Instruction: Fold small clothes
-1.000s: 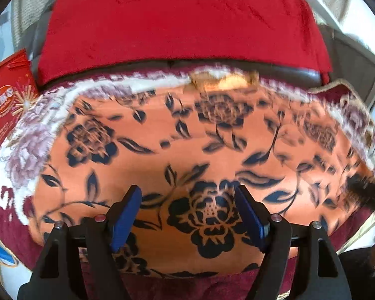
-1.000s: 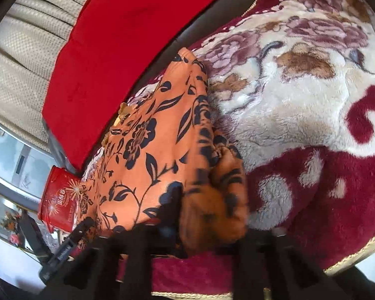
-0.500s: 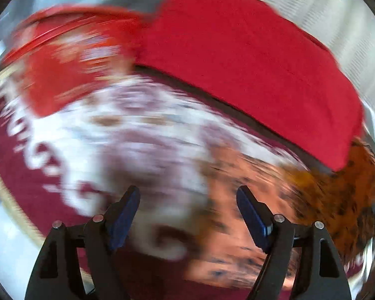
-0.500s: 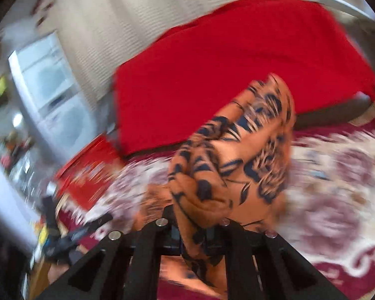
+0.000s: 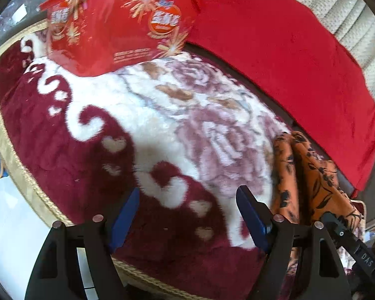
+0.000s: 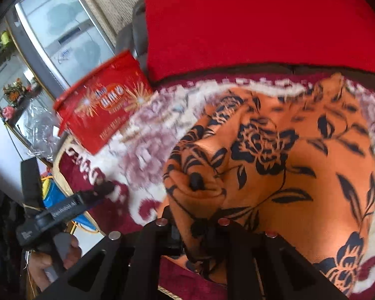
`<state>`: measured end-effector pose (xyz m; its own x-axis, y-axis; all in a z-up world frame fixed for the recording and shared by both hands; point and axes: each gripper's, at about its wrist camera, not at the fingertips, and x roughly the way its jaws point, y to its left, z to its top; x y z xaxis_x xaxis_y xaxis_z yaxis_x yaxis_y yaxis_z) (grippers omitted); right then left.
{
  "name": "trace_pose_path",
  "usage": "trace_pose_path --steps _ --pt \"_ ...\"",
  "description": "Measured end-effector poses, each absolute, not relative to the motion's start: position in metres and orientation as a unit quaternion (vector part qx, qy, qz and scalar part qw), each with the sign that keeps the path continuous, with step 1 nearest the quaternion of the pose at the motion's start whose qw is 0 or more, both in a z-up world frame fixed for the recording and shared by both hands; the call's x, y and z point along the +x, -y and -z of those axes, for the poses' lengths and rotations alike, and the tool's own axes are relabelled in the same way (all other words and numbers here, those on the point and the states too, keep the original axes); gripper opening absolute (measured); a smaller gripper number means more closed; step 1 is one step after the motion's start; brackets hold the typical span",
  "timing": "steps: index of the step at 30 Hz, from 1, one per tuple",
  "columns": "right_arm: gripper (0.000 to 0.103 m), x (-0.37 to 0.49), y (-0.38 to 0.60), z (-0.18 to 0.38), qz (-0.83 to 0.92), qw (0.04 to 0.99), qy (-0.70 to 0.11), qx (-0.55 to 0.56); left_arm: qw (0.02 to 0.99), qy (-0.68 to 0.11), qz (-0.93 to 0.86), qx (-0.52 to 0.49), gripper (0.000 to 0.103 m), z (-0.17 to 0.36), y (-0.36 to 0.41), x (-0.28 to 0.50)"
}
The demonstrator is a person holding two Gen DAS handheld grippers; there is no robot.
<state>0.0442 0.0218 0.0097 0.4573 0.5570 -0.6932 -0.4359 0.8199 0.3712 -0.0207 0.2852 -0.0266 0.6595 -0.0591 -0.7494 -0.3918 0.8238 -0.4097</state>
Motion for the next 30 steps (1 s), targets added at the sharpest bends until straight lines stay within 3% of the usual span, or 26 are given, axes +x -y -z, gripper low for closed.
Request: trace_pose_path --steps 9,12,14,15,20,26,28,29,30 --pt "0.015 0.021 -0.031 0.017 -0.298 0.860 -0.411 0.048 0.881 -0.405 -0.057 -0.238 0.080 0.007 -0.256 -0.018" --pt "0.038 0.019 -0.028 0.025 -0.327 0.849 -0.409 0.068 0.879 -0.410 -0.005 -0.244 0.080 0.000 -0.241 -0.011" --pt "0.080 0.012 -0.023 0.023 -0.348 0.843 -0.401 0.085 0.877 -0.413 0.015 -0.245 0.080 -0.005 -0.235 -0.006" --pt "0.084 0.006 -0.021 0.021 -0.358 0.841 -0.396 0.089 0.875 -0.417 0.019 -0.245 0.080 -0.007 -0.232 -0.004" --pt "0.085 -0.026 0.015 0.015 -0.379 0.839 -0.371 0.120 0.868 -0.436 0.048 -0.231 0.080 -0.015 -0.209 0.001" --pt "0.085 -0.053 0.093 0.025 -0.381 0.813 -0.366 0.243 0.862 -0.463 0.038 -0.204 0.079 -0.008 -0.182 0.008" --pt "0.085 -0.056 0.120 0.034 -0.373 0.796 -0.370 0.301 0.856 -0.474 0.032 -0.202 0.060 -0.002 -0.177 0.009" --pt "0.085 -0.056 0.131 0.040 -0.368 0.786 -0.373 0.327 0.850 -0.483 0.032 -0.207 0.038 0.002 -0.176 0.010" --pt "0.085 -0.054 0.142 0.048 -0.362 0.774 -0.380 0.354 0.845 -0.489 0.031 -0.214 0.023 0.005 -0.177 0.011"
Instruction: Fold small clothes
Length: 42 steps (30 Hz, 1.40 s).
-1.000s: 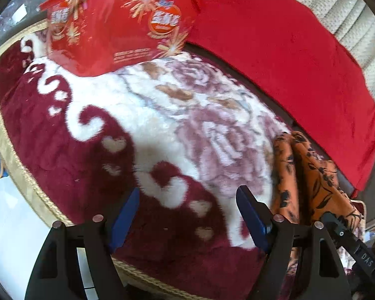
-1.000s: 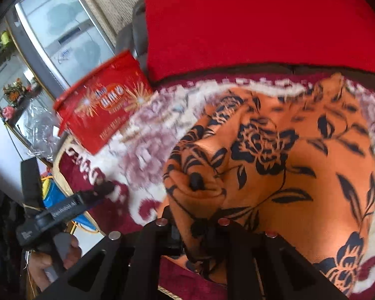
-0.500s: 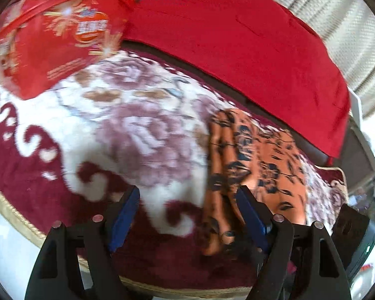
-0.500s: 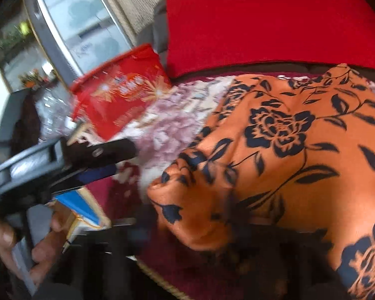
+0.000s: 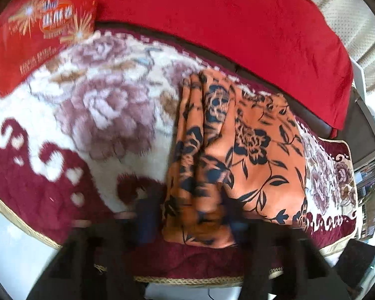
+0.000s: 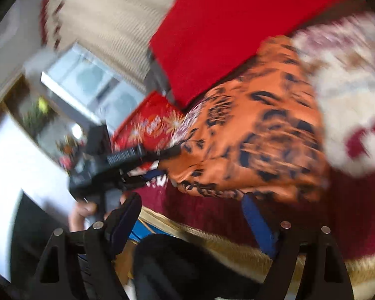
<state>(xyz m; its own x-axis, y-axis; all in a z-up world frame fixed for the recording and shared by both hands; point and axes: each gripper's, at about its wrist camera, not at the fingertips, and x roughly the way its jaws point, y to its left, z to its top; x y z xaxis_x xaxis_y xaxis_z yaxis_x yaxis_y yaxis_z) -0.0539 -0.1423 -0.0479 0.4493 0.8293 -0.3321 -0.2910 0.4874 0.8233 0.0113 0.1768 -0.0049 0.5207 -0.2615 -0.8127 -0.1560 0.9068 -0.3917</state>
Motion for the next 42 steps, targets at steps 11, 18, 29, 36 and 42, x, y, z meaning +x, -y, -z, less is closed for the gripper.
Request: trace_pose_path --steps 11,18,29,36,42 --pt "0.086 -0.046 0.178 0.070 -0.367 0.702 -0.386 0.473 0.830 -0.498 0.007 -0.251 0.017 0.028 -0.184 0.003" --pt "0.086 -0.020 0.164 0.079 -0.343 0.654 -0.392 0.549 0.833 -0.491 0.017 -0.255 0.017 0.033 -0.187 0.001" --pt "0.014 -0.017 0.170 0.087 -0.227 0.700 -0.431 0.522 0.837 -0.490 0.020 -0.243 0.021 0.035 -0.184 -0.002" --pt "0.087 -0.045 0.194 0.070 -0.260 0.729 -0.434 0.461 0.848 -0.482 0.013 -0.220 0.029 0.019 -0.187 -0.008" --pt "0.101 -0.046 0.227 0.049 -0.271 0.756 -0.399 0.443 0.881 -0.442 -0.006 -0.168 0.035 -0.017 -0.179 -0.011"
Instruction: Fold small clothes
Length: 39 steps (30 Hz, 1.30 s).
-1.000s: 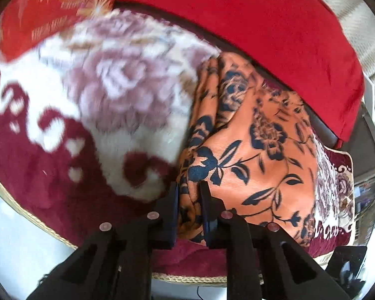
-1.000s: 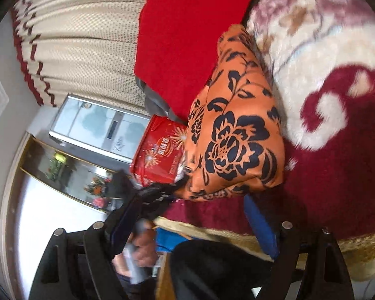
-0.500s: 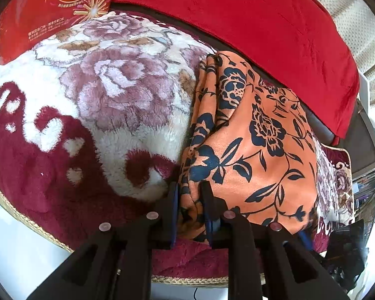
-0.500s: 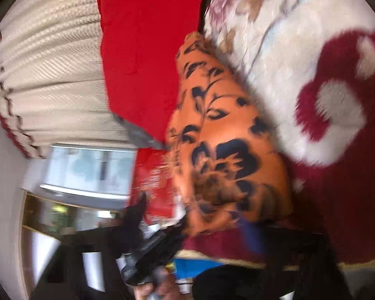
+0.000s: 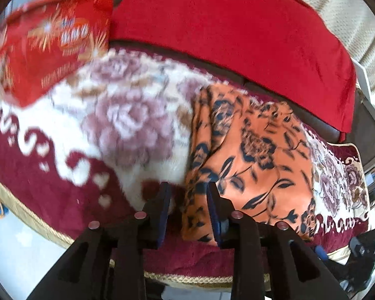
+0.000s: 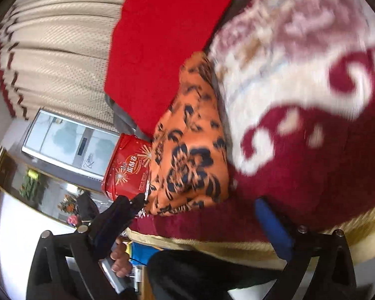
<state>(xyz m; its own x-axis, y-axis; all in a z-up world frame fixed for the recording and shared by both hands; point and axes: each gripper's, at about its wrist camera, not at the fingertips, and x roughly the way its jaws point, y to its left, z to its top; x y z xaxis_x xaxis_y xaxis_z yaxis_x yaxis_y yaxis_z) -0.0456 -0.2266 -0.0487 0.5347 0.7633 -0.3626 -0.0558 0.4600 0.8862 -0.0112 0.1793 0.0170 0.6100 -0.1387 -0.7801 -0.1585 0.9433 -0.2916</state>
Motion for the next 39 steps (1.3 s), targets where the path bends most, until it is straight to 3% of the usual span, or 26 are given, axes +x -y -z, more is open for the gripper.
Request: trace_pose_path --steps 6,11,15,21,22,23,26,30,33,36,37,38,39 --pt "0.101 0.012 0.218 0.048 -0.291 0.729 -0.453 0.422 0.891 -0.432 0.009 -0.136 0.049 -0.025 -0.157 0.013" --pt "0.102 0.054 0.190 0.056 -0.295 0.700 -0.510 0.403 0.877 -0.469 -0.013 -0.103 0.051 0.007 -0.147 0.040" --pt "0.100 0.058 0.169 0.040 -0.314 0.712 -0.524 0.347 0.873 -0.467 -0.015 -0.137 0.066 0.024 -0.157 0.039" --pt "0.099 0.059 0.143 0.051 -0.279 0.738 -0.546 0.280 0.880 -0.457 -0.013 -0.128 0.068 0.027 -0.156 0.037" --pt "0.092 0.058 0.141 0.049 -0.282 0.744 -0.541 0.273 0.881 -0.456 -0.013 -0.124 0.068 0.027 -0.155 0.037" --pt "0.065 0.057 0.138 0.047 -0.278 0.751 -0.541 0.259 0.882 -0.455 -0.013 -0.122 0.068 0.028 -0.155 0.036" --pt "0.032 0.057 0.134 0.040 -0.264 0.771 -0.535 0.225 0.880 -0.459 -0.014 -0.124 0.068 0.025 -0.156 0.037" --pt "0.026 0.043 0.120 0.021 -0.249 0.809 -0.503 0.175 0.888 -0.447 -0.029 -0.102 0.067 0.004 -0.149 0.030" --pt "0.026 0.037 0.122 0.015 -0.249 0.819 -0.495 0.151 0.908 -0.411 -0.028 -0.071 0.067 -0.013 -0.137 0.022" --pt "0.036 0.043 0.130 0.028 -0.261 0.796 -0.514 0.186 0.886 -0.460 -0.045 -0.043 0.069 0.017 -0.131 0.034" --pt "0.051 0.044 0.137 0.032 -0.269 0.785 -0.517 0.208 0.880 -0.470 -0.042 -0.059 0.070 0.030 -0.135 0.036" --pt "0.073 0.044 0.146 0.034 -0.286 0.772 -0.513 0.244 0.883 -0.462 -0.038 -0.076 0.072 0.032 -0.141 0.034" --pt "0.080 0.044 0.162 0.035 -0.297 0.761 -0.501 0.286 0.884 -0.459 -0.035 -0.080 0.072 0.032 -0.143 0.032"
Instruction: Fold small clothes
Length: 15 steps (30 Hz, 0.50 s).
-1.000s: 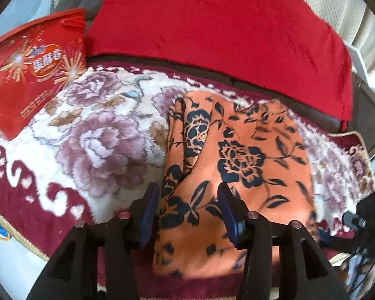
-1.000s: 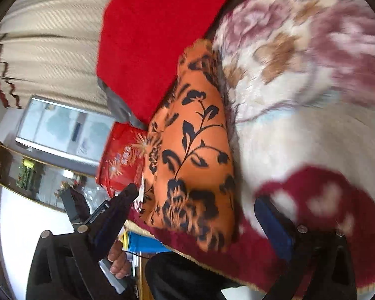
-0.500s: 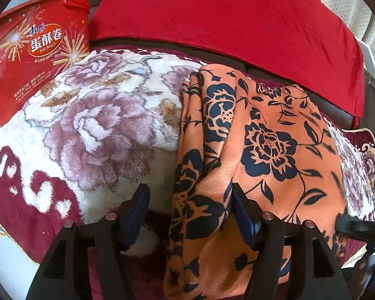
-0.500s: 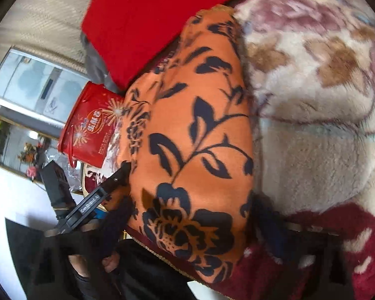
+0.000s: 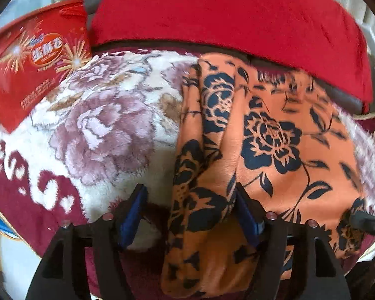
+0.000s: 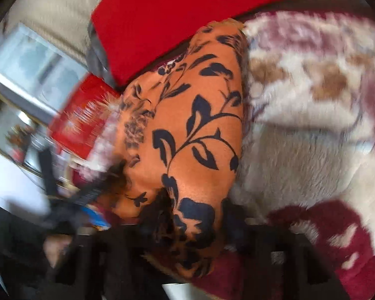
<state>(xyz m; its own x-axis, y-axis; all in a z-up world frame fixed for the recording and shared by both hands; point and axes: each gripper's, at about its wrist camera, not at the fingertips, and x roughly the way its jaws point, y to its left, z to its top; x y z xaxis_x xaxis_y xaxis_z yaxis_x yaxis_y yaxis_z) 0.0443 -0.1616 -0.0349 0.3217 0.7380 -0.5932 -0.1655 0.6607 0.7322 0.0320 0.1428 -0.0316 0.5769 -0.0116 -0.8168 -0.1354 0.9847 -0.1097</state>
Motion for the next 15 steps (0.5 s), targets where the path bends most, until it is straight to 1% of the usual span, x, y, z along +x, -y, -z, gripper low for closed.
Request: trace_pose_path --steps 1,4,7,10,11,12,13,14,15 --pt "0.085 0.046 0.171 0.034 -0.296 0.757 -0.492 0.311 0.885 -0.458 -0.033 -0.078 0.072 0.031 -0.143 0.031" --pt "0.085 0.066 0.192 0.030 -0.292 0.742 -0.480 0.366 0.888 -0.453 -0.032 -0.073 0.072 0.033 -0.143 0.030" --pt "0.085 0.097 0.190 0.037 -0.287 0.720 -0.498 0.389 0.889 -0.449 -0.028 -0.079 0.073 0.034 -0.144 0.028" --pt "0.085 0.126 0.173 0.047 -0.283 0.699 -0.539 0.375 0.891 -0.445 -0.021 -0.083 0.074 0.037 -0.146 0.028" --pt "0.082 0.135 0.166 0.050 -0.279 0.701 -0.550 0.358 0.892 -0.444 -0.019 -0.084 0.074 0.038 -0.149 0.028" --pt "0.074 0.139 0.157 0.048 -0.276 0.712 -0.554 0.331 0.892 -0.443 -0.018 -0.083 0.074 0.038 -0.149 0.028" --pt "0.044 0.139 0.149 0.044 -0.267 0.730 -0.556 0.293 0.893 -0.442 -0.018 -0.083 0.074 0.038 -0.149 0.028" --pt "0.036 0.135 0.139 0.035 -0.259 0.754 -0.547 0.257 0.893 -0.442 -0.016 -0.084 0.074 0.038 -0.150 0.028" --pt "0.032 0.131 0.135 0.028 -0.258 0.766 -0.539 0.238 0.893 -0.441 -0.014 -0.084 0.074 0.038 -0.150 0.028"
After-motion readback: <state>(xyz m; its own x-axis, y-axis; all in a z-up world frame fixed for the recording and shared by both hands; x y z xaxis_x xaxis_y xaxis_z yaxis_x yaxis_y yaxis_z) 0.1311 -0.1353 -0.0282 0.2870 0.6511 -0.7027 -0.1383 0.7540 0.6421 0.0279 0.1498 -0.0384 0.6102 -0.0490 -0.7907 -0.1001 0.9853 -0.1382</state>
